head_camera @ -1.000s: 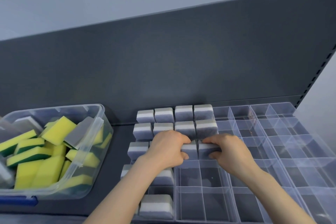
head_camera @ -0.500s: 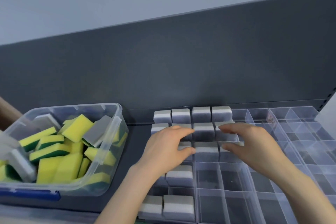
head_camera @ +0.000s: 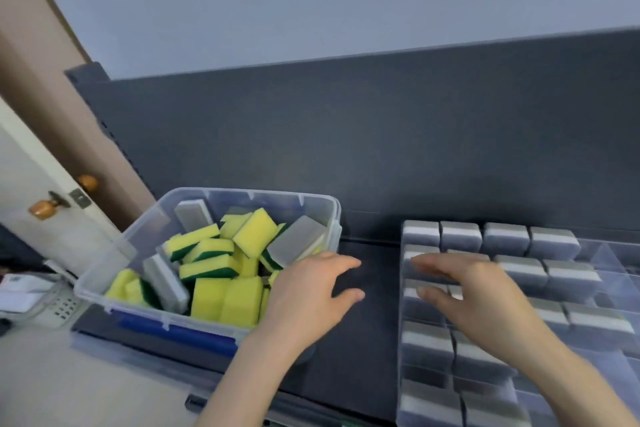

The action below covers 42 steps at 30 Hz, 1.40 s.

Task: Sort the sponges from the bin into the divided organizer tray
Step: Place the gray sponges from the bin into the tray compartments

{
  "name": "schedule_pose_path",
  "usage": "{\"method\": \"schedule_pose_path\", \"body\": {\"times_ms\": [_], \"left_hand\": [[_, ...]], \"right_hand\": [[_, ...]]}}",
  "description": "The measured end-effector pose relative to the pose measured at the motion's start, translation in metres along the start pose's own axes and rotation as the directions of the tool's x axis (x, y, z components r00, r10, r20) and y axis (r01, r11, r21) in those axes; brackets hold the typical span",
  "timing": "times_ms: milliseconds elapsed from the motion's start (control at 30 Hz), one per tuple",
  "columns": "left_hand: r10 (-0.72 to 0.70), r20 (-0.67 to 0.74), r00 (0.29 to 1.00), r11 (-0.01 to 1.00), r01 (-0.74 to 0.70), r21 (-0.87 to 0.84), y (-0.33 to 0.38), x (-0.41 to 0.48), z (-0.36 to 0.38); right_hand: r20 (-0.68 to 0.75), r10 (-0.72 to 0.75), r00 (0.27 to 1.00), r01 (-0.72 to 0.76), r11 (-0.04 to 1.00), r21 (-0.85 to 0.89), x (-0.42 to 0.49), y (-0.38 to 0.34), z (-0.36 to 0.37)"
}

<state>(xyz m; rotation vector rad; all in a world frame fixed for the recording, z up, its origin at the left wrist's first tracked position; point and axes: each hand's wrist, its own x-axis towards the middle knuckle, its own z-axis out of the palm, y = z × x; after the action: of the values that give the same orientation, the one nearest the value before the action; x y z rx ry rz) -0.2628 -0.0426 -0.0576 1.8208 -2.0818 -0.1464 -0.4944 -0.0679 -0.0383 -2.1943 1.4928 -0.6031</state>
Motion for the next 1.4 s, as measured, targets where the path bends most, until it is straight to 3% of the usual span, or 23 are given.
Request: {"method": "schedule_pose_path", "body": {"times_ms": [300, 667, 833, 967, 1067, 1200, 1300, 1400], "left_hand": [[-0.106, -0.028, 0.994, 0.993, 0.105, -0.049, -0.089, -0.031, -0.036], [-0.307, -0.087, 0.948, 0.952, 0.307, -0.013, -0.231, -0.058, -0.101], [-0.372, 0.055, 0.926, 0.918, 0.359, 0.170, -0.288, -0.050, -0.104], [-0.377, 0.223, 0.899, 0.926, 0.364, 0.101, -0.311, -0.045, -0.088], [-0.343, 0.234, 0.910, 0.936, 0.353, 0.002, -0.314, -0.044, -0.083], [-0.224, 0.139, 0.965, 0.974, 0.226, 0.002, -0.305, -0.051, -0.109], [-0.105, -0.158, 0.982, 0.994, 0.098, -0.051, -0.292, -0.054, -0.134], [0.014, -0.399, 0.917, 0.989, -0.073, -0.132, -0.269, -0.052, -0.139]], "right_hand": [[0.089, -0.086, 0.992, 0.091, 0.994, -0.057, 0.024, -0.074, 0.049], [0.139, -0.159, 0.977, 0.158, 0.987, 0.018, 0.049, -0.156, 0.130], [0.144, -0.147, 0.979, 0.138, 0.988, 0.069, 0.054, -0.175, 0.158], [0.153, -0.091, 0.984, 0.077, 0.993, 0.094, 0.052, -0.181, 0.172], [0.145, -0.080, 0.986, 0.067, 0.993, 0.095, 0.054, -0.184, 0.176], [0.134, -0.083, 0.987, 0.062, 0.986, 0.153, 0.056, -0.189, 0.179], [0.079, -0.076, 0.994, 0.052, 0.961, 0.271, 0.059, -0.195, 0.179], [0.013, -0.008, 1.000, 0.000, 0.864, 0.503, 0.062, -0.204, 0.179]]}}
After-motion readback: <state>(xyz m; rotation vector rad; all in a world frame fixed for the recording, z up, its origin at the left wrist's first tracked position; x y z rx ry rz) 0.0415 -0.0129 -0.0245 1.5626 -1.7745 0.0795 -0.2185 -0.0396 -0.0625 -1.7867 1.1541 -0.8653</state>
